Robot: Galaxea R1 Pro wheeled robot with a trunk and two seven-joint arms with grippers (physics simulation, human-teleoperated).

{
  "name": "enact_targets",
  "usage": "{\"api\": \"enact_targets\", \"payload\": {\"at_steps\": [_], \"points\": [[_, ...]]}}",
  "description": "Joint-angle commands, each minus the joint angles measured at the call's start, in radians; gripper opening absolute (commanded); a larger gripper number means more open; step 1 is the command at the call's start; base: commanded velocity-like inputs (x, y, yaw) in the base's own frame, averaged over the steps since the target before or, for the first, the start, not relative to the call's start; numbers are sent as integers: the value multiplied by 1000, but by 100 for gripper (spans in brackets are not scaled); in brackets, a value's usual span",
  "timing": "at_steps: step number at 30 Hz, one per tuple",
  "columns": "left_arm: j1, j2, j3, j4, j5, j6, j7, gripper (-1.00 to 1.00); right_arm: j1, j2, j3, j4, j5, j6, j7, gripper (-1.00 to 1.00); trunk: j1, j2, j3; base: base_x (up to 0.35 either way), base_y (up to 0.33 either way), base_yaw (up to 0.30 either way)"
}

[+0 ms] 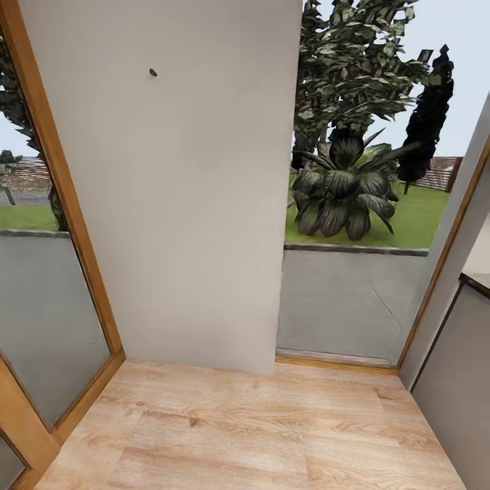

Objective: Put the three can of soda from the living room inside the tash can in the kitchen.

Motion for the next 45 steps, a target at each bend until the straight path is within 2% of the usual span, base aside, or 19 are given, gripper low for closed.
{"api": "enact_targets", "payload": {"at_steps": [1,3,6,25,38,39,43,45], "points": [[0,0,0,0,0,0,0,100,0,0,0,0,0,0,0,100,0,0,0,0,0,0],[6,-6,-2,-11,-3,-3,-10,100,-12,10,9,9,5,11,1,100,0,0,0,0,0,0],[6,-6,-2,-15,-3,-3,-10,100,-26,9,9,9,5,12,1,100,0,0,0,0,0,0],[6,-6,-2,-15,-3,-3,-10,100,-26,9,9,9,5,12,1,100,0,0,0,0,0,0],[-22,67,71,-89,68,5,-83,100,-101,-64,0,-65,-8,79,69,100,0,0,0,0,0,0],[-22,176,150,-545,227,4,-866,100,-241,-138,0,-337,-8,102,574,100,0,0,0,0,0,0],[-23,186,157,-562,235,-1,-897,100,-246,-154,0,-349,-8,74,594,100,0,0,0,0,0,0],[-23,188,158,-564,236,-28,-901,100,-247,-160,-1,-351,-8,55,598,100,0,0,0,0,0,0]]}}
